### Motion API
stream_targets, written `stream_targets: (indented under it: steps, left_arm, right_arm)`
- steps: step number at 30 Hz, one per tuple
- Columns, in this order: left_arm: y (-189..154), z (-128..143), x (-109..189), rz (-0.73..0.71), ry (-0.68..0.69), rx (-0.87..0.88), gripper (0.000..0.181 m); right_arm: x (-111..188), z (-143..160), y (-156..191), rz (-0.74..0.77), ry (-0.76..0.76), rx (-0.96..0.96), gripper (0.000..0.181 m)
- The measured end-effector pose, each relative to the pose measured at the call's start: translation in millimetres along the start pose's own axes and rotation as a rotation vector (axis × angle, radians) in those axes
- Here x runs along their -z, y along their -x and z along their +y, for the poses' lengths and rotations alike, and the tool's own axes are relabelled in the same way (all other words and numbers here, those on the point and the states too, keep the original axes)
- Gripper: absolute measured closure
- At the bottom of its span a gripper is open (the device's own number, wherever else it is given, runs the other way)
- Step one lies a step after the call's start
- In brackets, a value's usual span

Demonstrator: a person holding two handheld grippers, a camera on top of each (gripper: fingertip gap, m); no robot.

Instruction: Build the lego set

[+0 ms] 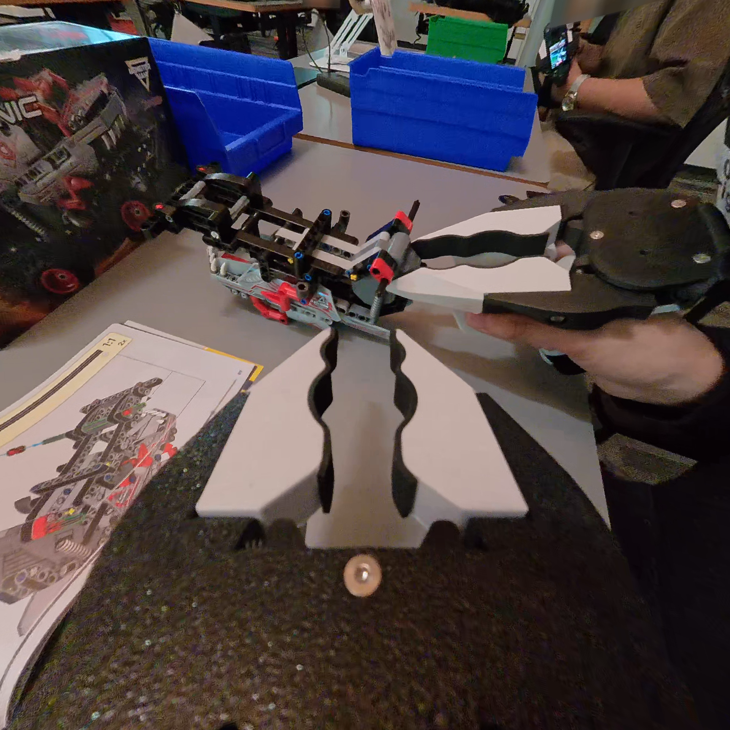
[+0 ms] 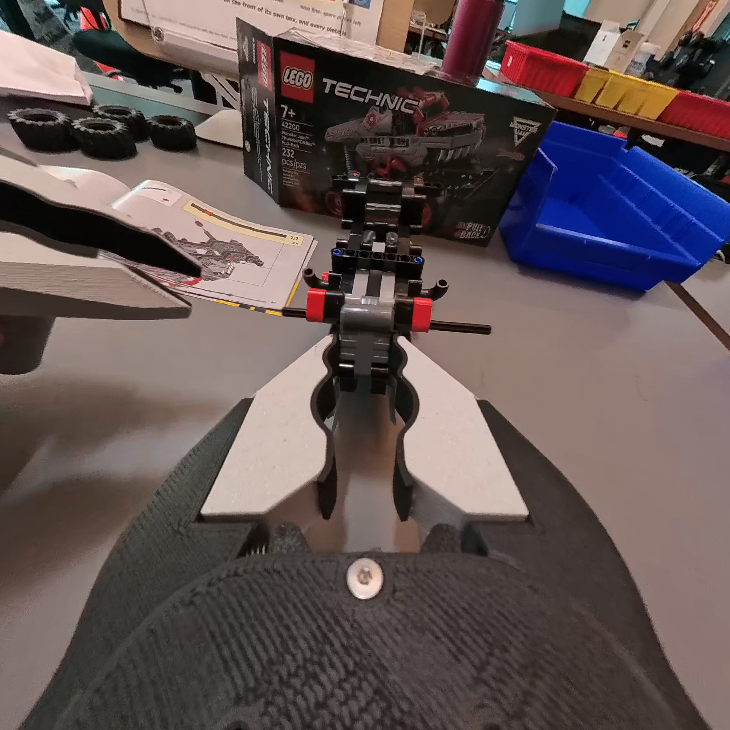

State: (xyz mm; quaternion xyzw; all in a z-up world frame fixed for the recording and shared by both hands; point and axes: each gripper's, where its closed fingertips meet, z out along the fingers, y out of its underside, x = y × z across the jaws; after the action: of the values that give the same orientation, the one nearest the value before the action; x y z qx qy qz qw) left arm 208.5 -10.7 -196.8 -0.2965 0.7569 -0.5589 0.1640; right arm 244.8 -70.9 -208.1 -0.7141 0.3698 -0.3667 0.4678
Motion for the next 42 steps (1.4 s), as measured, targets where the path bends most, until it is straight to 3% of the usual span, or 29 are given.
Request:
stream_targets:
  steps: [10, 12, 14, 28, 33, 42]
  left_arm:
    - [-12.4, -4.5, -43.4, 0.13, 0.035, 0.026, 0.164]
    - [-13.7, -4.8, -45.2, 0.133, 0.036, 0.007, 0.178]
    - [-14.0, -4.7, -45.0, 0.117, 0.035, -0.038, 0.179]
    - [-12.3, 2.5, -34.1, 0.081, 0.061, -0.103, 0.179]
    - [-8.7, -0.3, -31.3, 0.071, 0.044, -0.093, 0.169]
    - [18.9, -1.8, 18.5, -0.04, 0.013, -0.086, 0.168]
  right_arm:
    - [0.3, 1.8, 0.1, -0.004, 0.011, 0.014, 0.157]
    - [0.4, 2.4, 0.0, -0.007, 0.013, 0.011, 0.157]
    - [0.6, 2.8, -0.6, -0.007, 0.013, 0.01, 0.157]
    - [2.5, 5.2, 1.8, -0.006, 0.015, -0.003, 0.157]
    - [3.6, 5.7, 2.9, -0.014, 0.011, -0.013, 0.157]
    - [8.9, 4.2, -1.6, -0.003, -0.016, 0.013, 0.153]
